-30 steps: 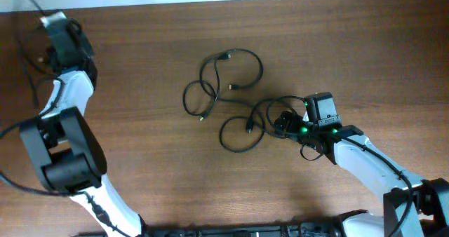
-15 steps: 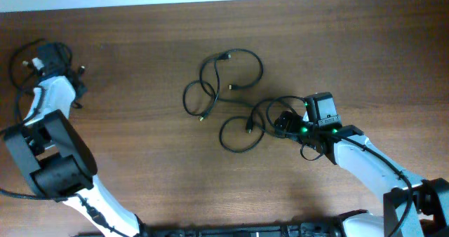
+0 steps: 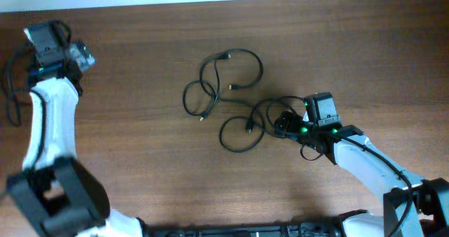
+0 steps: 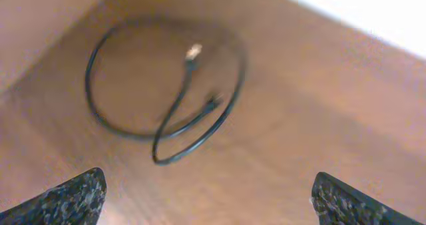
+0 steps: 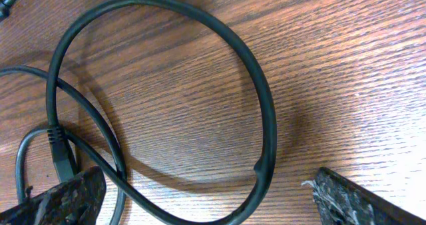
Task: Untangle cables
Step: 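Lower the held cable onto the table's far left and release, then move left gripper back to the center bundle and grasp a cable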
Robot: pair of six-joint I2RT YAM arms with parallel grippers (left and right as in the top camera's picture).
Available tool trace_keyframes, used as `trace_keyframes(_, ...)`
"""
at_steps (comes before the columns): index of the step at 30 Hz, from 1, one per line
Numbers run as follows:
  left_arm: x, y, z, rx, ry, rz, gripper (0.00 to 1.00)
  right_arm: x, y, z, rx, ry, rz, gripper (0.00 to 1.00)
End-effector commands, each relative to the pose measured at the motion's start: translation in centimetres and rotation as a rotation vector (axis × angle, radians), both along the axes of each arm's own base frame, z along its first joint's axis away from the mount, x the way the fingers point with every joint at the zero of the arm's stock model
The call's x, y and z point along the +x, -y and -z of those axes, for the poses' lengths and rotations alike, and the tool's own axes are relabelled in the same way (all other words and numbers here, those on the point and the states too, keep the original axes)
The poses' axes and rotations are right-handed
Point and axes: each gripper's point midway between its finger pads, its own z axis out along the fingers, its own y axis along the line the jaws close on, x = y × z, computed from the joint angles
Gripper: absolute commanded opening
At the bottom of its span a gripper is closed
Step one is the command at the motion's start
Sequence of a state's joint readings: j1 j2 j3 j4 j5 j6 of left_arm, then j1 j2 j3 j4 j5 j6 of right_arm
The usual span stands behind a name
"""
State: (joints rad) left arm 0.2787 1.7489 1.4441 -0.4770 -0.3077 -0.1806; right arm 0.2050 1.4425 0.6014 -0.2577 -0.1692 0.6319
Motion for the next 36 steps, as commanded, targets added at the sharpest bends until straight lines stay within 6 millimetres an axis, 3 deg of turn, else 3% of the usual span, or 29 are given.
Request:
trace_keyframes(1, 1.0, 7.7, -6.3, -0.124, 0.177, 0.255, 0.99, -1.1, 0.8, 1.4, -0.033, -0.047, 0.019, 0.99)
trace_keyframes(2, 1.3, 10.8, -7.2, -0.184, 0.204, 0.360, 0.99, -1.1, 0.8, 1.4, -0.033, -0.047, 0.019, 0.99)
trace_keyframes(4, 1.3, 15.4, -6.7, -0.292, 0.190, 0.509, 0.99, -1.1, 0.8, 1.4, -0.033, -0.047, 0.019, 0.99)
trace_keyframes(9, -0.3, 24.8, -5.8, -0.460, 0.121, 0.767, 0.99, -1.1, 0.8, 1.4, -0.033, -0.047, 0.019, 0.99)
trace_keyframes(12, -1.2, 29.1, -5.3, -0.457, 0.085, 0.850, 0.99, -1.1, 0.8, 1.4, -0.033, -0.047, 0.019, 0.99)
trace_keyframes(18, -2.4, 35.2, -2.9, -0.432, 0.000, 0.952, 0.99, -1.1, 0.8, 1.4, -0.033, -0.047, 0.019, 0.99)
trace_keyframes(20, -2.6, 36.6, -1.0, -0.441, -0.053, 0.971, 0.99, -1.1, 0.8, 1.4, -0.033, -0.047, 0.019, 0.99)
trace_keyframes(24, -3.0, 36.8, 3.1, -0.454, -0.178, 0.945, 0.99, -1.1, 0.8, 1.4, -0.033, -0.047, 0.019, 0.99)
trace_keyframes(29, -4.9, 37.8, 7.9, -0.475, -0.348, 0.938, 0.99, -1.1, 0.8, 1.4, -0.033, -0.047, 0.019, 0.99)
trace_keyframes(33, -6.6, 39.5, 13.0, -0.484, -0.498, 0.949, 0.99, -1.1, 0.8, 1.4, -0.033, -0.047, 0.019, 0.99)
trace_keyframes(35, -7.2, 39.9, 14.8, -0.485, -0.547, 0.947, 0.87, -1.1, 0.8, 1.4, -0.033, -0.047, 0.019, 0.99)
trace_keyframes(36, -7.3, 39.8, 15.4, -0.487, -0.563, 0.941, 0.73, -1.1, 0.8, 1.4, -0.033, -0.047, 0.019, 0.99)
